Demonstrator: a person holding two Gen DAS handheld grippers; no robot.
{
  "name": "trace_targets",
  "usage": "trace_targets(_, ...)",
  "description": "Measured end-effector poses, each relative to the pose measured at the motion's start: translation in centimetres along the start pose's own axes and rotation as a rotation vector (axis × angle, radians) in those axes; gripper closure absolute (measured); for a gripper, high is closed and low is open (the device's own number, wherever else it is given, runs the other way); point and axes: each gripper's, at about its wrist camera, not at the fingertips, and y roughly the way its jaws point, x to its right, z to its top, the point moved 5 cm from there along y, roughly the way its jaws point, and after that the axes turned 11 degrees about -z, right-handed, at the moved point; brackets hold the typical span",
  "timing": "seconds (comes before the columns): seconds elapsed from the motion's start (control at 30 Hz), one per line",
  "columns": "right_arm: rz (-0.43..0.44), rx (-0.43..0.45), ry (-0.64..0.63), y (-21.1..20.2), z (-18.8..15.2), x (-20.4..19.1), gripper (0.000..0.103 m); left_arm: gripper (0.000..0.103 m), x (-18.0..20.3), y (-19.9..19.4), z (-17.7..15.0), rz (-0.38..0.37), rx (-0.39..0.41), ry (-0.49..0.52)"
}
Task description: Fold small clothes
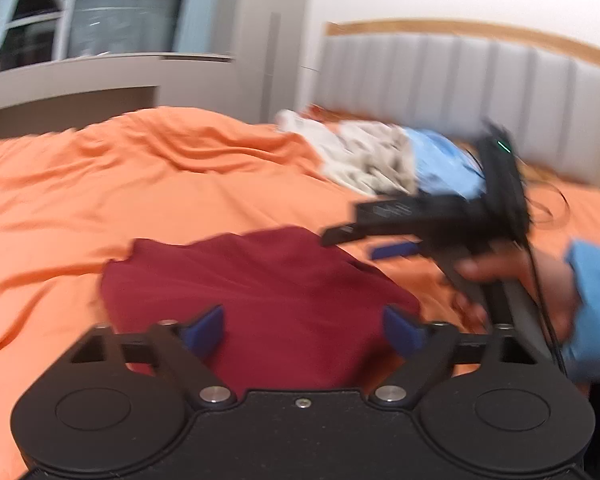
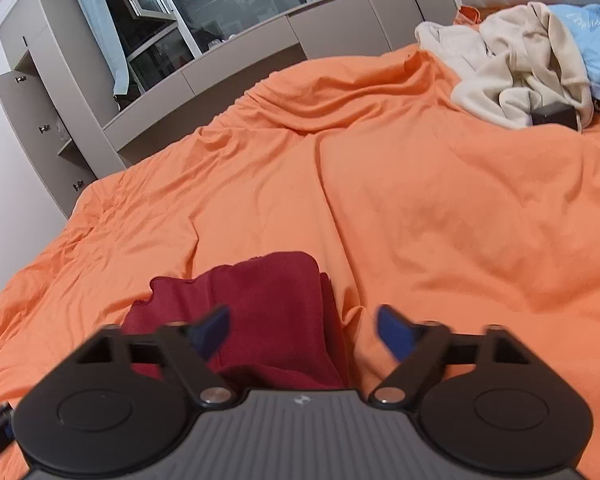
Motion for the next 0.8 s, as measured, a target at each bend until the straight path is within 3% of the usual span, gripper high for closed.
trace_targets(0.1,-0.001,0.016,-0.022,-0.5,0.1,-0.2,0.001,0.001,-1.9,-0.9,0.7,0.062,0.041,-0.073)
trace_targets(0.37,-0.015,-0.001,-0.165,-1.5,-1.4,-1.7,0.0,0.001,-7.5,-2.4,0.5,0.239,0.052,-0.275)
trace_targets(0.63,-0.043,-0.081,-0.306,-2.3,-4.1,-2.5,0.0,0.001,-9.2,-2.6,-1.5,0.231,0.007,-0.323)
trace_targets(0.8,-0.008,-0.164,-0.23,-1.5,-4.8,-0.9,0.0,0.001,-9.6,-2.1,-3.0,0.206,-0.017,-0.35)
